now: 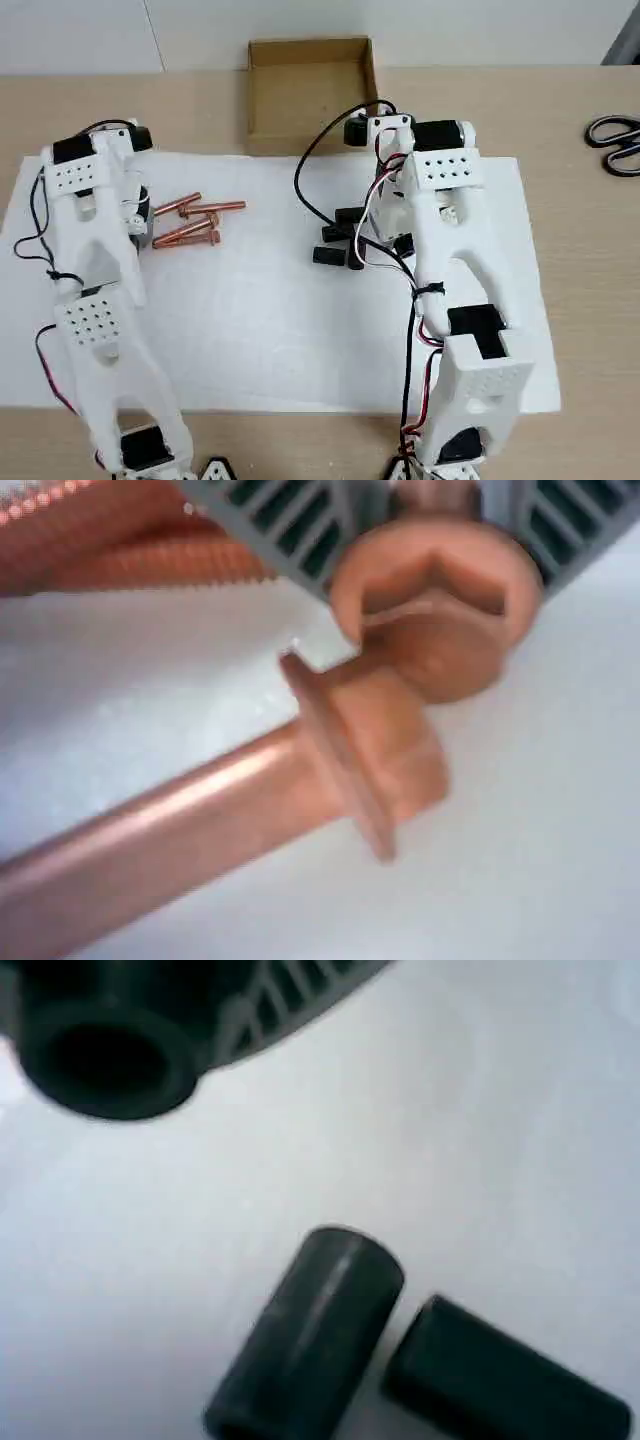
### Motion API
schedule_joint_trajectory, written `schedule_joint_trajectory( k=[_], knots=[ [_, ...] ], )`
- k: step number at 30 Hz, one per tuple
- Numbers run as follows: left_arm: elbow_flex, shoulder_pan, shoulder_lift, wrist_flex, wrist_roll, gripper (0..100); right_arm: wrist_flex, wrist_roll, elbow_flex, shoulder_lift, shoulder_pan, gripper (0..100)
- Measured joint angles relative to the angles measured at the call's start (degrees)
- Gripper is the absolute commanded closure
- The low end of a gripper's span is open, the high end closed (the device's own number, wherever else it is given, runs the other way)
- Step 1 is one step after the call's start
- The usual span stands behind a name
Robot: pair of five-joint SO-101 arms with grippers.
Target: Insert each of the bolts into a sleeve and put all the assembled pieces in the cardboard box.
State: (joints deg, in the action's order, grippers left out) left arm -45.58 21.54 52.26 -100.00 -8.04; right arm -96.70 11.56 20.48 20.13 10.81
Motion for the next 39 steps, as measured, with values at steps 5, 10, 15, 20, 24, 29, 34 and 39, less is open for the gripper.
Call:
schedule_joint_trajectory(
  k=[5, 10, 15, 20, 24, 29, 34, 39],
  knots=[
    [0.18, -0.18, -2.02, 0.00, 0.00, 100, 0.00, 0.00, 0.00, 0.00, 0.00, 99.4],
    [0.35, -0.35, -8.09, 0.44, 0.09, 100, 0.00, 0.00, 0.00, 0.00, 0.00, 99.5],
    [5.80, -0.35, -15.65, 0.35, 0.09, 100, 0.00, 0.00, 0.00, -0.09, 0.00, 99.5],
    [10.90, -1.76, -24.79, 0.26, 0.09, 100, 0.00, 0.00, 0.00, -5.54, 0.00, 99.5],
    [13.89, -3.25, -34.11, 0.18, 0.09, 100, 0.00, 0.00, 0.00, -12.92, 0.00, 99.5],
    [17.67, -5.45, -49.49, 0.18, 1.93, 99, 0.00, 0.00, 0.00, -22.77, 0.00, 99.5],
    [22.59, -9.49, -64.97, 0.18, 3.43, 99, -0.35, 0.00, -0.70, -33.32, 1.85, 99.5],
    [29.36, -14.51, -78.68, 0.53, 3.60, 99, -0.53, 0.00, -4.22, -43.60, 2.90, 99.5]
  ],
)
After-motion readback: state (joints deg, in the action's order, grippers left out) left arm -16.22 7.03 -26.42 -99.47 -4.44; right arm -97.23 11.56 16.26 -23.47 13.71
